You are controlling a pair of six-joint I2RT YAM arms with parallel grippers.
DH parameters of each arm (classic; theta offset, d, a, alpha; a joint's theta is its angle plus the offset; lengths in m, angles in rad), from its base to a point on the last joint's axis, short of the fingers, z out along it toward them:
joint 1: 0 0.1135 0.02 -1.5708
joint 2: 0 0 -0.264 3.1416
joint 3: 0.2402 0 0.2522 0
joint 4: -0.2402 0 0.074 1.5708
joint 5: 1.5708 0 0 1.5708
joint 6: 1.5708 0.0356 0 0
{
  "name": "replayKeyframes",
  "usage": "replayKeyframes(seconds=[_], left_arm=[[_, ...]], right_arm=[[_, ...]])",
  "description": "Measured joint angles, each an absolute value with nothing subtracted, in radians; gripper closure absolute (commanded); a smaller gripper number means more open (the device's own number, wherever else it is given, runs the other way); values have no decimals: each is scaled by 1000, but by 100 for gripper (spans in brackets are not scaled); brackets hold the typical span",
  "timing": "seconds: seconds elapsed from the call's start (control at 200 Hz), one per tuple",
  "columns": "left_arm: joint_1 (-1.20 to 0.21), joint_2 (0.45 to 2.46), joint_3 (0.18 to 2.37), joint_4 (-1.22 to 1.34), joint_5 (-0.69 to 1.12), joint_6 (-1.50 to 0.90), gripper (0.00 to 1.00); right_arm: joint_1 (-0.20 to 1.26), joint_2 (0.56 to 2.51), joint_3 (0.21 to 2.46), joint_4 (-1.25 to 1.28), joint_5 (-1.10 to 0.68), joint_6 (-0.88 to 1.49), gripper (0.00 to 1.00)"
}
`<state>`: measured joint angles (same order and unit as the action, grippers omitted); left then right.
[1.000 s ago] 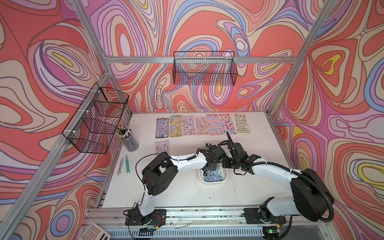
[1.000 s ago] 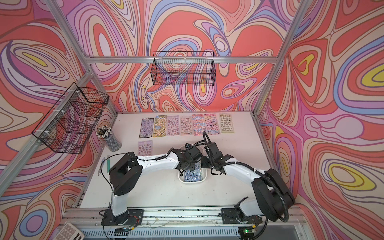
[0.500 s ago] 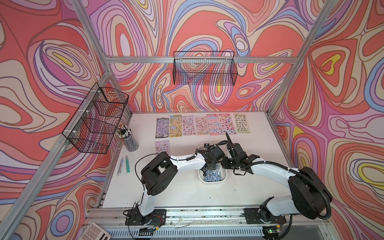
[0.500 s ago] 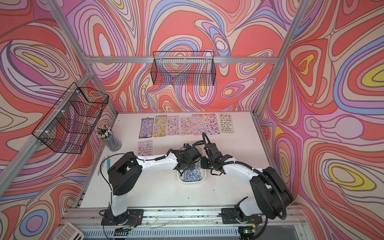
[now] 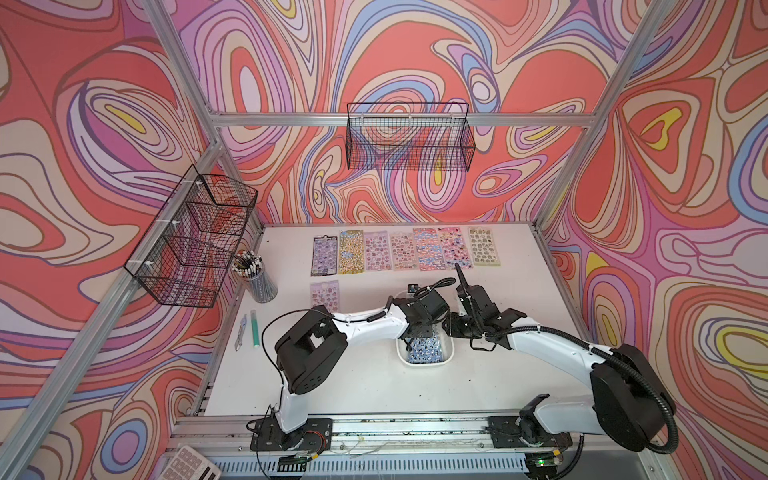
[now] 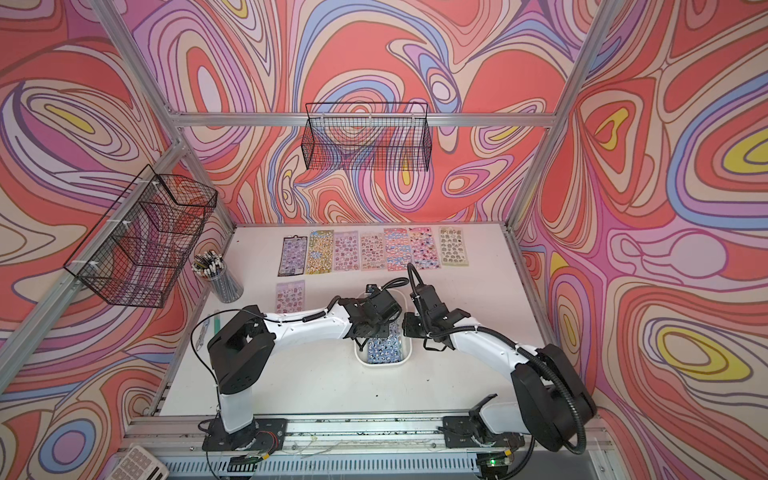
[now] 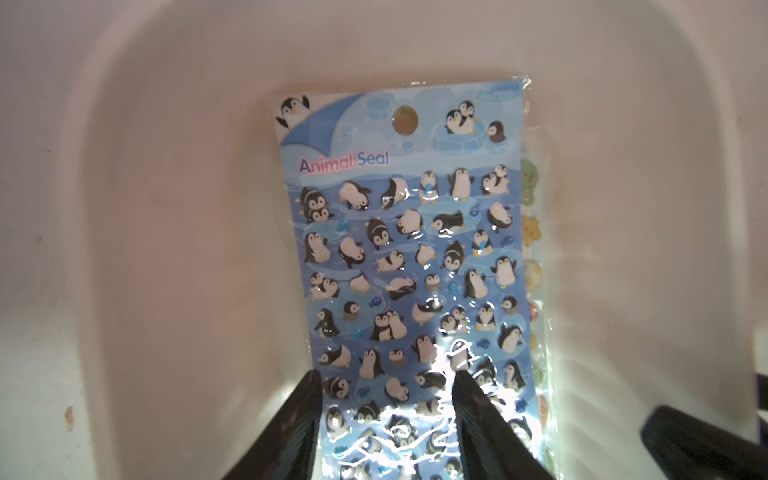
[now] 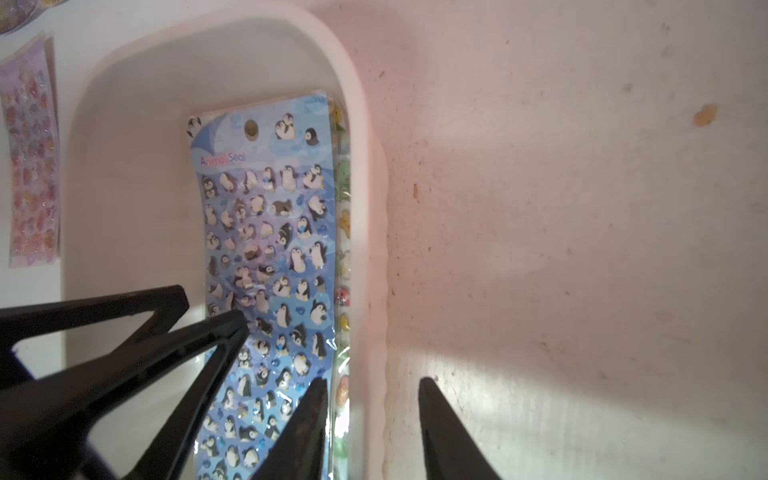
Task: Take the stickers out of the storage box
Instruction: Pick up the sticker from the storage box.
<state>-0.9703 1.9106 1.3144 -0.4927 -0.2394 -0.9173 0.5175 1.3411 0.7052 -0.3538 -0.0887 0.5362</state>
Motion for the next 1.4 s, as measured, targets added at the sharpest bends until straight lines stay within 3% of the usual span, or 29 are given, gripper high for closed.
replayKeyframes(seconds=[0.17,0.586,1.402], left_arm=[[-953,1901,1314,-505,-247,-915,46],[-923,1922,1291,-463,-216,-917,46],[-918,1908,1242,-338,-135,-946,48]], right_arm=[[517,1318,705,-370,-89,534,82],[519,1319,701,-347,-113,537,100],[518,1320,682,-303,-126,540,100]])
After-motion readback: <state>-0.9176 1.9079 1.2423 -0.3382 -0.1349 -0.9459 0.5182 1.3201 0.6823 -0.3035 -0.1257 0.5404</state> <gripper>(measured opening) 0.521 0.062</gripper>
